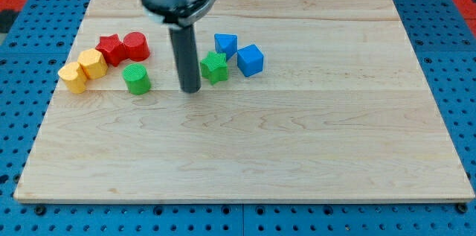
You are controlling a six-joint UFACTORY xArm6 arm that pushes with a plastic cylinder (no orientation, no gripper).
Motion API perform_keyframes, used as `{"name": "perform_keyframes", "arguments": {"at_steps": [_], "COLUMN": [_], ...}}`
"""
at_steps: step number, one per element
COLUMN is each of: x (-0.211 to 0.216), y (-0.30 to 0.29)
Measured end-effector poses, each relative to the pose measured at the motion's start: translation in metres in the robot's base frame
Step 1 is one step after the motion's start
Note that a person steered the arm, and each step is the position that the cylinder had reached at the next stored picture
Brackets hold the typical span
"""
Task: Place the green circle towards the left side of the green star
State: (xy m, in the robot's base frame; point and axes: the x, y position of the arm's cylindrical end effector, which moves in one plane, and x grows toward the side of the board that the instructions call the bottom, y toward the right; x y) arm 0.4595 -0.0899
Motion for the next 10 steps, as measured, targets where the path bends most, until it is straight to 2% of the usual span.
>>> {"name": "perform_keyframes", "arguments": {"at_steps": [1,2,3,4,5,6,8,9,10], "x": [0.023,-0.003,-0.044,-0.043,-0.029,-0.005,-0.055,-0.045,0.013], "y": [-0.074,-0.129,-0.113,-0.072,-0.084,-0.072,0.023,0.014,-0.003]}}
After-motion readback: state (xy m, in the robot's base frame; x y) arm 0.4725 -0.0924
